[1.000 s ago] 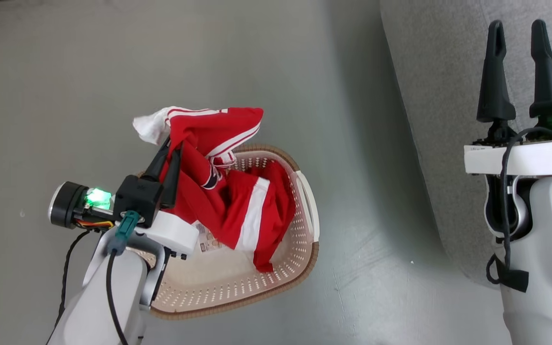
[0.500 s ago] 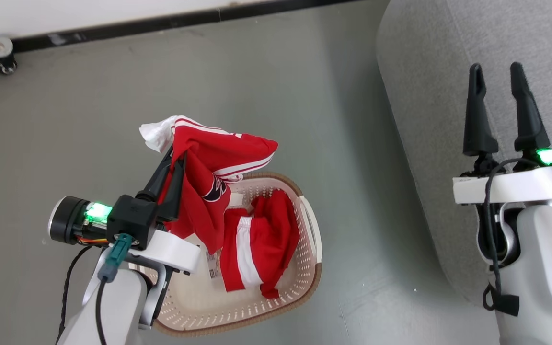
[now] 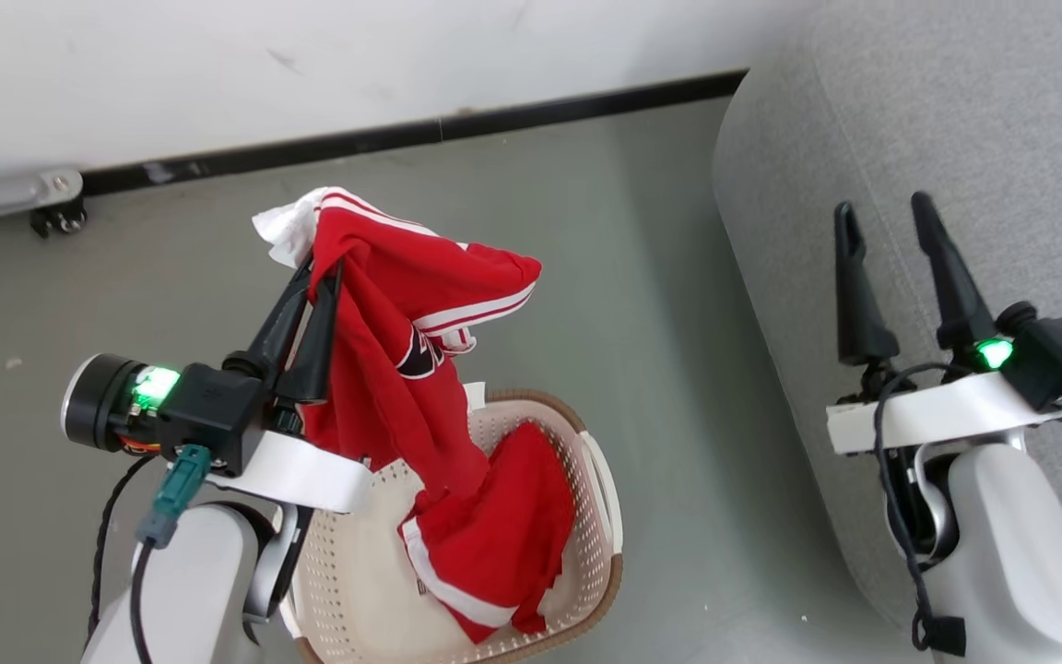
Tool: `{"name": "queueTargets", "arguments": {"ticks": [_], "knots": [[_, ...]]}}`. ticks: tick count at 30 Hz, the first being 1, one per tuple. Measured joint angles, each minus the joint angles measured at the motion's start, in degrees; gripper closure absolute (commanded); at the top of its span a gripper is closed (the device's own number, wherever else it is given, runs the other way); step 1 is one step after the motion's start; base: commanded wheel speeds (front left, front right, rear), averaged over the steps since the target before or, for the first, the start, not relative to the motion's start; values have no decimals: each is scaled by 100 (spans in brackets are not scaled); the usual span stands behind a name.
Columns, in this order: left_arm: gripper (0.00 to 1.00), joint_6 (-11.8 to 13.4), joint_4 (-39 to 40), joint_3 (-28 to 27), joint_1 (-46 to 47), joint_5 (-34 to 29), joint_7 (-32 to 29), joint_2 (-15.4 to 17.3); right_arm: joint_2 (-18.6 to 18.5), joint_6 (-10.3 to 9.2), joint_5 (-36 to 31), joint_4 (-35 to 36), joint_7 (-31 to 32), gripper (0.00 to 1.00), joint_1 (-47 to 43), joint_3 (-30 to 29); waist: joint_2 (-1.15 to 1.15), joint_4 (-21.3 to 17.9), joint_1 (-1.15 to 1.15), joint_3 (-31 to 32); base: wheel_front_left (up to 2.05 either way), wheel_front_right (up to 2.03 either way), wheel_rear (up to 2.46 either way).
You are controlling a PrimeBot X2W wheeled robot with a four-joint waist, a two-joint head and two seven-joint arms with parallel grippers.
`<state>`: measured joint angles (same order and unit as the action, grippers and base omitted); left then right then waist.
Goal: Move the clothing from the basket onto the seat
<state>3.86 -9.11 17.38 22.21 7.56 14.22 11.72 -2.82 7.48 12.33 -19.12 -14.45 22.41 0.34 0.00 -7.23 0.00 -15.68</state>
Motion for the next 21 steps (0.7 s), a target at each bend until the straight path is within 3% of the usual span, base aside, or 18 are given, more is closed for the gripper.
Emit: {"name": "queueTargets", "arguments": {"ticks": [8, 21], "knots": [[100, -96, 140, -43, 11, 149, 0, 37, -10, 0, -290, -207, 0, 0, -202, 313, 0, 21, 0, 407, 0, 0, 0], [100, -345, 234, 56, 318, 232, -3, 12, -288, 0, -449, -481, 260, 0, -383, 1532, 0, 37, 0, 964, 0, 0, 0]]}}
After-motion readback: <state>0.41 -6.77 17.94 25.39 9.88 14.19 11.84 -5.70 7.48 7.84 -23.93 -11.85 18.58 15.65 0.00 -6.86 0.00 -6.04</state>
